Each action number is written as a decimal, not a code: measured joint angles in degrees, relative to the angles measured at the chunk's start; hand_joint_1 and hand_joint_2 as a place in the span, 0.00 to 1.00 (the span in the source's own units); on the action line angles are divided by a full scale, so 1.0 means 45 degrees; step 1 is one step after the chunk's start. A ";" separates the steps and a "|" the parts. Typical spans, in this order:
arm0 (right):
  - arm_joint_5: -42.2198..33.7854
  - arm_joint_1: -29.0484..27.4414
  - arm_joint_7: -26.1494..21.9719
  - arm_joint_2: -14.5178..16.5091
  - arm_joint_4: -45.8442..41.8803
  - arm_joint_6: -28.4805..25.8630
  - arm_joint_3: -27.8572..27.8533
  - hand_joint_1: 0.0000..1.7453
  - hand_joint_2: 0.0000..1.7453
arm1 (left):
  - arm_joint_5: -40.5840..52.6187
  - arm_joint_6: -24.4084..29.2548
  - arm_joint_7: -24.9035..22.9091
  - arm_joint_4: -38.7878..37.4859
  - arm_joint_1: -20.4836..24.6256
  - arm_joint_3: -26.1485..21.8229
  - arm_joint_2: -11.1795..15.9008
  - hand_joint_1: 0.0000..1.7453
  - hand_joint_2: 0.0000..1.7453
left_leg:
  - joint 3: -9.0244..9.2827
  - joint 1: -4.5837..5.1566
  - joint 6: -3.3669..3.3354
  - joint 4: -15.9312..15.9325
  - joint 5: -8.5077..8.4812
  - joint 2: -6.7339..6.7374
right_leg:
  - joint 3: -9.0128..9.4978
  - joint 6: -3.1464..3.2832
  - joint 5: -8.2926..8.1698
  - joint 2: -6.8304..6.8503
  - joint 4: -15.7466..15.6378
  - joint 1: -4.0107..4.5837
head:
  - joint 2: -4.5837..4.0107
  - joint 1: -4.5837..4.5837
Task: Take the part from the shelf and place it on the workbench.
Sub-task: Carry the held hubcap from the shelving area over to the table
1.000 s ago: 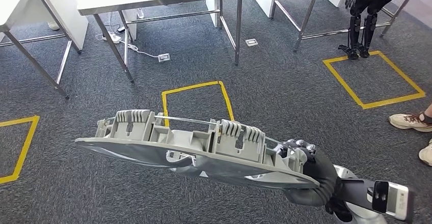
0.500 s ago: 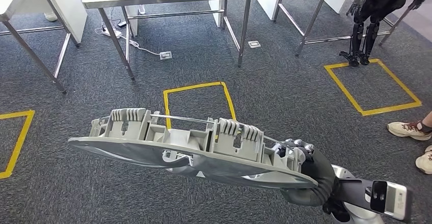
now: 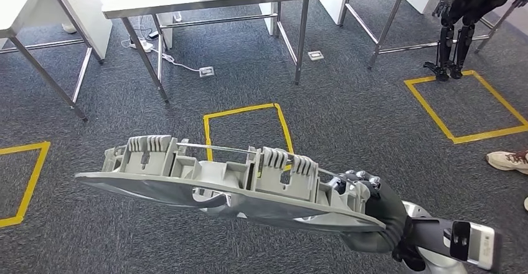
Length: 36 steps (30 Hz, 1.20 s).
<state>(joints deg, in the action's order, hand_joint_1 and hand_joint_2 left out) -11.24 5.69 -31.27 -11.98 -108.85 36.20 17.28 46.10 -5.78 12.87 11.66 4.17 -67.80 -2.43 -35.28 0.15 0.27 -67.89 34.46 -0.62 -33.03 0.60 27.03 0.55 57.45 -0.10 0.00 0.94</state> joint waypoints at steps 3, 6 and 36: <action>0.0012 -0.0013 0.0002 0.0058 0.0010 -0.0004 0.0029 1.00 1.00 | 0.0000 0.0017 0.0000 -0.0001 -0.0052 0.0000 0.0029 0.00 1.00 | -0.1107 -0.0141 0.0196 -0.1483 0.0099 0.0023 | 0.0288 -0.0079 0.0260 0.0008 0.0015 -0.0101 | 0.0000 0.0026; 0.0043 -0.0018 0.0005 0.0097 0.0015 -0.0017 0.0051 1.00 1.00 | 0.0000 0.0044 0.0000 -0.0002 -0.0070 0.0000 0.0050 0.00 1.00 | -0.0440 -0.0274 0.0368 0.0574 -0.1446 0.0101 | 0.0708 -0.0280 0.0602 0.0002 0.0044 -0.0221 | 0.0000 0.0051; 0.0460 0.0007 -0.0482 0.0104 0.0117 -0.0397 0.0318 1.00 1.00 | 0.0152 0.0066 0.0092 -0.0016 -0.0156 -0.0005 0.0032 0.00 1.00 | -0.0411 -0.0242 0.0325 0.0154 -0.0987 0.0062 | 0.0634 -0.0044 0.0603 -0.0083 0.0140 -0.0092 | 0.0000 0.0027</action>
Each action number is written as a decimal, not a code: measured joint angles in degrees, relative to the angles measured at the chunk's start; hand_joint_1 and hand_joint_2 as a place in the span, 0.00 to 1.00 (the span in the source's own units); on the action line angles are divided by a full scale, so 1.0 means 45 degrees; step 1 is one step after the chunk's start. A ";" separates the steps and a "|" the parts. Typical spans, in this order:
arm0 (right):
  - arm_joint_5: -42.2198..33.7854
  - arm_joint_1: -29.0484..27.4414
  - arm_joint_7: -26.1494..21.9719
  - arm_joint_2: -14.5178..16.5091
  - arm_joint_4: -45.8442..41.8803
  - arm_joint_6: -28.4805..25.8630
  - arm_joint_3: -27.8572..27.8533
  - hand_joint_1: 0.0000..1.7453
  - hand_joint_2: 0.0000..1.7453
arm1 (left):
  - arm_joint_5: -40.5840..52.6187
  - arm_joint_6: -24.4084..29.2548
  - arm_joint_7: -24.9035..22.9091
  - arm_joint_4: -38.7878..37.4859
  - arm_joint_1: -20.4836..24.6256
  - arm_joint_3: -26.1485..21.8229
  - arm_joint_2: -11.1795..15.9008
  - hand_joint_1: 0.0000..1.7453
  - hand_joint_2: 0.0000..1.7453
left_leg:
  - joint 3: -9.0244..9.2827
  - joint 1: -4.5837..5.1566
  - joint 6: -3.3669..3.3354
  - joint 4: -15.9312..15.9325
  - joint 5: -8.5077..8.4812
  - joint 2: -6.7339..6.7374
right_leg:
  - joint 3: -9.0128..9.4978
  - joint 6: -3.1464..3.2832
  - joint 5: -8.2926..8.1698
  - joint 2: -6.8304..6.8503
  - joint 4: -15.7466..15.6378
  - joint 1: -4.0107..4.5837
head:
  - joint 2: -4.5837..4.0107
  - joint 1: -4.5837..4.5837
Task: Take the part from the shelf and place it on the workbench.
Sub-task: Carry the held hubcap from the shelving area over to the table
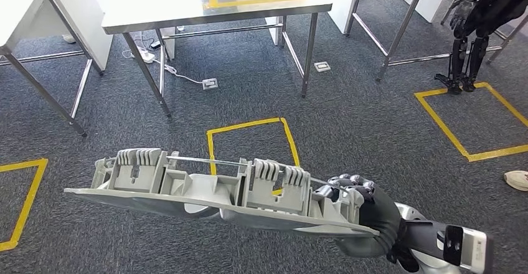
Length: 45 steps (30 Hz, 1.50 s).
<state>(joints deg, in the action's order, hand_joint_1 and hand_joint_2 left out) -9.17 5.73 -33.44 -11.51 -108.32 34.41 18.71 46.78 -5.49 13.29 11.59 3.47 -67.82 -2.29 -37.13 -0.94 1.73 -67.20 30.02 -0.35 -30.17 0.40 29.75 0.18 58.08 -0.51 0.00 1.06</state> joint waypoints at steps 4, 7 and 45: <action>-0.0034 0.0064 0.0077 0.0018 0.0001 0.0052 0.0028 1.00 1.00 | -0.0002 0.0000 -0.0034 -0.0022 -0.0026 -0.0049 -0.0020 0.00 1.00 | 0.0416 0.0048 -0.0274 0.1553 -0.0620 0.0040 | 0.0181 -0.0315 0.0278 -0.0005 0.0058 0.0009 | 0.0000 0.0050; -0.0022 0.0057 0.0132 0.0026 -0.0005 0.0057 0.0042 1.00 1.00 | 0.0000 -0.0004 -0.0047 -0.0022 -0.0070 -0.0098 -0.0045 0.00 1.00 | 0.0595 0.0018 -0.0611 0.1617 -0.0597 0.0001 | 0.0017 -0.0477 0.0265 -0.0013 0.0521 0.0004 | 0.0000 -0.0001; -0.0175 -0.0379 0.0164 -0.0109 -0.0095 0.0134 -0.0459 1.00 1.00 | 0.0232 -0.0189 -0.0409 -0.0040 0.0058 -0.0112 -0.0198 0.00 1.00 | 0.1222 0.0053 -0.0778 0.1591 -0.0081 -0.0009 | -0.2385 -0.0513 0.0273 -0.0065 0.2957 0.0081 | 0.0000 -0.0220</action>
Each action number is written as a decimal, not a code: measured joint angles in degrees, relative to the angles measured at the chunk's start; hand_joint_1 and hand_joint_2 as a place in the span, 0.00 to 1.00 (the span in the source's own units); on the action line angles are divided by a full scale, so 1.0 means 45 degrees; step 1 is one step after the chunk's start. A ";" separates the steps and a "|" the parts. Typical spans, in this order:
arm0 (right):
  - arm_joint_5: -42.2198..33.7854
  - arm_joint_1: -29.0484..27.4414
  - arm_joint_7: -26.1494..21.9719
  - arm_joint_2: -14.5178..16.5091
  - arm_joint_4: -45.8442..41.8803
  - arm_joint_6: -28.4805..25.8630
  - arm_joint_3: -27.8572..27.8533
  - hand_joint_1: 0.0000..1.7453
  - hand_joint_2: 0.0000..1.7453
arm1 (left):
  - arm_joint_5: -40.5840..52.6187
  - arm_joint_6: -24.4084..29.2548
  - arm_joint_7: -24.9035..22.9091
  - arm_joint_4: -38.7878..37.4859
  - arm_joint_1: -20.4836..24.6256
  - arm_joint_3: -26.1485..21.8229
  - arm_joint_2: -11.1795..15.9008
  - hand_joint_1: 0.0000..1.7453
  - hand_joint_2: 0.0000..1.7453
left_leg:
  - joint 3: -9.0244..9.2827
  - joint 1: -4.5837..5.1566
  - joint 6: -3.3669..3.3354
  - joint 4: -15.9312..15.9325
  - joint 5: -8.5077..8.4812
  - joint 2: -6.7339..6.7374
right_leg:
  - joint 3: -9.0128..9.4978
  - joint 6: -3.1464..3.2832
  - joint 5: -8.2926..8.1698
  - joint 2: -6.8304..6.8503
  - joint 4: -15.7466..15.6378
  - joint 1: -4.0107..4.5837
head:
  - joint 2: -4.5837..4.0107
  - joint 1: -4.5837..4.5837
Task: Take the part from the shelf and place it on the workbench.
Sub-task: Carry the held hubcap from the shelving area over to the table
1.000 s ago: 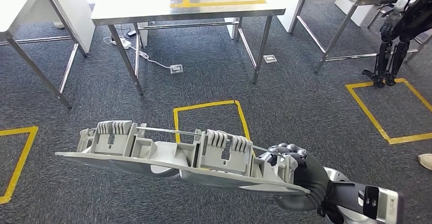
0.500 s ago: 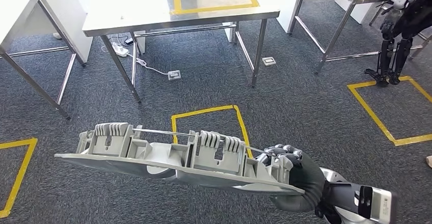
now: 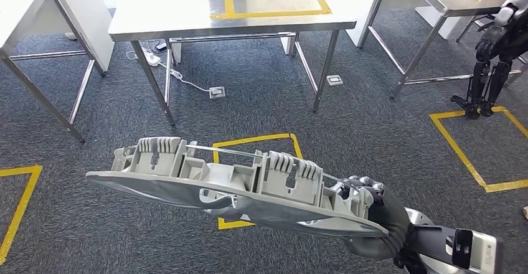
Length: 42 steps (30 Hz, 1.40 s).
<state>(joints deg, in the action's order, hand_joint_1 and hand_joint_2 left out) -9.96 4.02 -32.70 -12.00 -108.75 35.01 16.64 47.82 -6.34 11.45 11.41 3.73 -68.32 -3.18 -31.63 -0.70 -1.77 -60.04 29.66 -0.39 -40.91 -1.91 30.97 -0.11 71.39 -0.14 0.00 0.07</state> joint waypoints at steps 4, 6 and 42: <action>-0.0036 -0.0011 -0.0012 -0.0046 -0.0038 0.0022 -0.0155 1.00 1.00 | 0.0000 0.0001 -0.0021 -0.0001 0.0035 0.0000 -0.0059 0.00 1.00 | 0.0293 0.0026 0.0177 0.0079 0.0241 0.0005 | 0.0929 0.0348 -0.1098 0.0045 -0.2610 0.0205 | 0.0000 -0.0056; -0.0053 -0.0030 -0.0016 -0.0066 -0.0058 0.0032 -0.0205 1.00 1.00 | 0.0000 0.0004 -0.0027 0.0000 0.0038 0.0000 -0.0068 0.00 1.00 | 0.0415 0.0040 0.0379 0.0034 0.0163 0.0023 | 0.1075 0.0493 -0.1039 0.0017 -0.2775 0.0205 | 0.0000 -0.0064; 0.0142 -0.0368 0.0052 0.0012 -0.0351 0.0069 -0.0239 1.00 1.00 | 0.0073 -0.0034 0.0128 0.0019 0.0097 0.0000 0.0021 0.00 1.00 | -0.0722 0.0012 0.0671 -0.2511 0.1393 0.0038 | 0.1690 0.0726 -0.0962 0.0043 -0.2919 -0.0010 | 0.0000 0.0019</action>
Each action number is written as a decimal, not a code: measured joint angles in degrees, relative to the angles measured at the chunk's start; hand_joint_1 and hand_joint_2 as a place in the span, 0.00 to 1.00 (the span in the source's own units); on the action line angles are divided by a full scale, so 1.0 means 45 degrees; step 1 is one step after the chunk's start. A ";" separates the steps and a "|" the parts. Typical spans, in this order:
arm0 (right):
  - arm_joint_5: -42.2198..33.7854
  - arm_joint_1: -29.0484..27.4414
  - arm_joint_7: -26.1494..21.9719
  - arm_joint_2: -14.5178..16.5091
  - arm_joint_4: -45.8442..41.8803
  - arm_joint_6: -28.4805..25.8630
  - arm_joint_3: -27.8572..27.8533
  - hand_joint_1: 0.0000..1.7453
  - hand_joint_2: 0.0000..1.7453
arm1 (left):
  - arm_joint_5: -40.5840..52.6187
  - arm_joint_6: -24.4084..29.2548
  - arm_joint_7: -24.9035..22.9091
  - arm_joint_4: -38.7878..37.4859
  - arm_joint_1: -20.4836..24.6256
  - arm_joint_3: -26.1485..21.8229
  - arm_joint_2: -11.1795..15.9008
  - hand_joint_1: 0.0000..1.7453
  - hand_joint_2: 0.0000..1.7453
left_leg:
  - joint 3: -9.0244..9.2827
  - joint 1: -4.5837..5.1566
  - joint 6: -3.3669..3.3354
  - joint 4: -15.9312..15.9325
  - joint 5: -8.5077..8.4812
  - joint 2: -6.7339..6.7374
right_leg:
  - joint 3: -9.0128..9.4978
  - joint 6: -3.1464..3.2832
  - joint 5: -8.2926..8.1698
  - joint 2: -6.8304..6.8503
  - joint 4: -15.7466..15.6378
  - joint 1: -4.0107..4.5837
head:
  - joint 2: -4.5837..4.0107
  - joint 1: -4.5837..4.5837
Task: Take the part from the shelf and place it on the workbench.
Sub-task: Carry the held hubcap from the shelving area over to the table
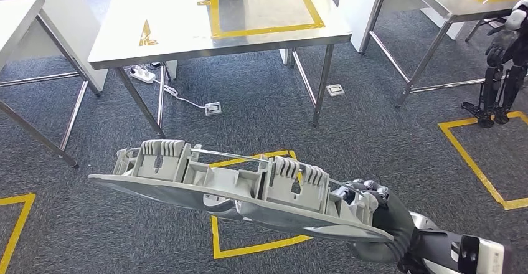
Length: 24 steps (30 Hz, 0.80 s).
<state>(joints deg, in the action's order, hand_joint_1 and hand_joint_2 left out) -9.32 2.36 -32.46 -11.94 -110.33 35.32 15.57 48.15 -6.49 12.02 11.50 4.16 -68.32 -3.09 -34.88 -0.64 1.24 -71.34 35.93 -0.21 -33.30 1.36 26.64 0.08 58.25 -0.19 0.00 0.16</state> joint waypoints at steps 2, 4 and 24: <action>-0.0007 -0.0008 0.0027 0.0019 0.0002 0.0000 0.0004 1.00 1.00 | 0.0001 0.0000 0.0000 0.0000 -0.0049 0.0000 0.0001 0.00 1.00 | -0.0727 0.0003 0.0048 -0.0790 0.0197 -0.0001 | 0.0174 0.0012 0.0156 -0.0025 0.0001 0.0024 | 0.0000 0.0025; -0.0035 -0.0001 0.0041 0.0027 0.0004 0.0000 0.0004 1.00 1.00 | 0.0004 0.0000 0.0000 0.0001 -0.0075 0.0000 0.0004 0.00 1.00 | -0.0616 0.0006 0.0025 0.0187 -0.0694 0.0001 | 0.0430 -0.0023 0.0335 -0.0045 0.0002 0.0035 | 0.0000 0.0044; 0.0026 0.0284 0.0271 0.0097 0.0023 -0.0180 0.0086 1.00 1.00 | 0.0198 0.0039 0.0028 0.0006 -0.0049 -0.0002 -0.0020 0.00 1.00 | 0.1279 0.0018 -0.0284 0.2773 -0.1164 -0.0057 | -0.0545 -0.0507 -0.0027 -0.0009 0.0195 0.0020 | 0.0000 -0.0153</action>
<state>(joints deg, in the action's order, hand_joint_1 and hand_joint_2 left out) -9.20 3.64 -31.25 -11.51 -110.22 34.51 15.96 49.04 -6.32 12.15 11.52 3.94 -68.34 -3.18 -29.12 -0.56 -0.03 -58.86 30.69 -0.47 -35.75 -0.92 26.52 0.04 59.13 -0.10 0.00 -0.53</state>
